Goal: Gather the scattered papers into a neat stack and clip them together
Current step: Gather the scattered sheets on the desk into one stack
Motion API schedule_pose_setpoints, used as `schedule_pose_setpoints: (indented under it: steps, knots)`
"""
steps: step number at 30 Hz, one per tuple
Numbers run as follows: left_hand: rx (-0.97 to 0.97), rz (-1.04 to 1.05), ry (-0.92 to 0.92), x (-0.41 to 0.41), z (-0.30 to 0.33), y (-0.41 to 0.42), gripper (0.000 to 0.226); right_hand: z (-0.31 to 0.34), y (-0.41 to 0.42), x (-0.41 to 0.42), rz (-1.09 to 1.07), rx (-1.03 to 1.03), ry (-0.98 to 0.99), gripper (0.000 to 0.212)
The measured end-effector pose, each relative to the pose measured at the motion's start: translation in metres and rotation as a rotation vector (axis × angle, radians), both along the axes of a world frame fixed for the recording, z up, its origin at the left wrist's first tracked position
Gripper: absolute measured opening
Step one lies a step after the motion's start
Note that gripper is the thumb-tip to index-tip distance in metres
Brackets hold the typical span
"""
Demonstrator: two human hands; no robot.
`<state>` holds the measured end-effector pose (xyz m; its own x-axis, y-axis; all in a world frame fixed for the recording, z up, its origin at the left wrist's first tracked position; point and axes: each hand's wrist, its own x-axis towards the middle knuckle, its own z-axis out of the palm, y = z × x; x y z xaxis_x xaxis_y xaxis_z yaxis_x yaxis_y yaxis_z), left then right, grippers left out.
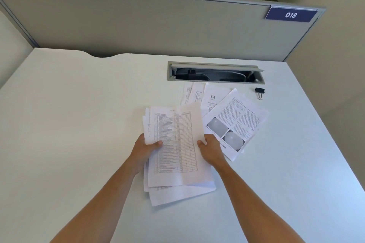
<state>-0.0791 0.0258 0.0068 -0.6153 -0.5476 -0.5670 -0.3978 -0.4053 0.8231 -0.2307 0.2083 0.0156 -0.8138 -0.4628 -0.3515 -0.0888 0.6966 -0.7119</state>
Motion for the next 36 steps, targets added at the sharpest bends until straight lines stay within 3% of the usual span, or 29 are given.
schedule_pose_setpoints:
  steps: [3, 5, 7, 10, 13, 19, 23, 26, 29, 36]
  knots:
    - [-0.032, -0.002, -0.022, 0.001, -0.007, 0.0, 0.055, -0.006, -0.002, 0.007, 0.099, 0.078, 0.097, 0.026]
    - [-0.047, 0.006, -0.029, 0.002, -0.011, 0.0, 0.055, -0.008, 0.001, 0.009, 0.04, 0.06, 0.129, 0.032]
    - [-0.066, 0.024, -0.041, 0.004, -0.01, 0.001, 0.053, -0.005, 0.008, 0.005, -0.116, 0.038, 0.212, 0.041]
    - [-0.086, 0.018, -0.041, 0.005, -0.009, 0.0, 0.057, -0.004, 0.024, -0.01, -0.392, 0.172, 0.36, 0.055]
    - [-0.093, 0.021, -0.036, 0.005, -0.011, -0.002, 0.058, -0.002, 0.042, -0.027, -0.589, 0.308, 0.262, 0.081]
    - [-0.095, 0.022, -0.038, 0.004, -0.013, -0.003, 0.054, -0.007, 0.047, -0.041, -0.516, 0.53, 0.216, 0.114]
    - [-0.099, 0.027, -0.043, 0.003, -0.015, -0.003, 0.055, -0.005, 0.043, -0.048, -0.465, 0.546, 0.22, 0.123]
    - [-0.095, 0.03, -0.04, 0.002, -0.015, -0.003, 0.057, -0.003, 0.041, -0.054, -0.465, 0.5, 0.178, 0.124]
    - [-0.095, 0.035, -0.041, 0.002, -0.015, -0.003, 0.057, -0.003, 0.04, -0.057, -0.558, 0.319, 0.107, 0.116]
    - [-0.087, 0.038, -0.042, 0.005, -0.018, -0.006, 0.059, 0.004, 0.058, -0.07, -0.852, -0.178, -0.147, 0.049]
